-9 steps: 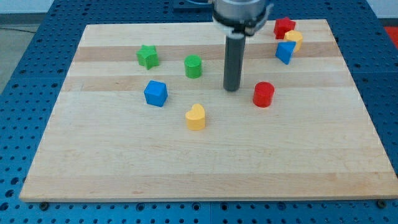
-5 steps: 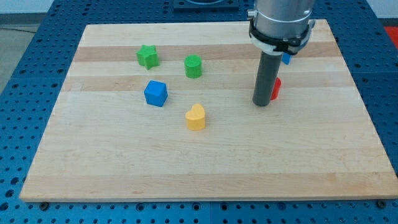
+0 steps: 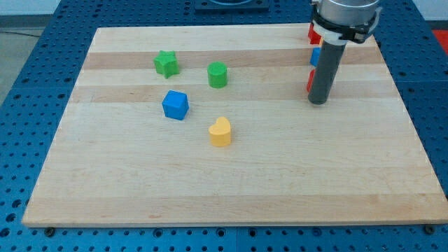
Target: Move the red circle to the bottom of the blue triangle
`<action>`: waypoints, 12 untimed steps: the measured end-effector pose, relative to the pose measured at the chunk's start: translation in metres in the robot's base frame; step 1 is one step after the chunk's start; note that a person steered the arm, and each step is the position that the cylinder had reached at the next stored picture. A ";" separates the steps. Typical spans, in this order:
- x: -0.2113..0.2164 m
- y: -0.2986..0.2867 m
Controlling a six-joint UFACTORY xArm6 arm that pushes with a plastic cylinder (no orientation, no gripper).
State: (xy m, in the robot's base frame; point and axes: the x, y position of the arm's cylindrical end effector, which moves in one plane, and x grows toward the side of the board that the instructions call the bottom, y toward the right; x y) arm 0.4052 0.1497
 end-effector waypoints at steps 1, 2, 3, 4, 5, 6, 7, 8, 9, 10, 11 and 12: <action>-0.015 0.009; -0.020 0.011; -0.020 0.007; -0.027 -0.013; -0.040 -0.016; -0.047 -0.016; -0.047 -0.038; -0.054 -0.047; -0.063 -0.037; -0.067 -0.025; -0.068 -0.019; -0.068 -0.018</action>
State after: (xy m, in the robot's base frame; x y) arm 0.3372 0.1314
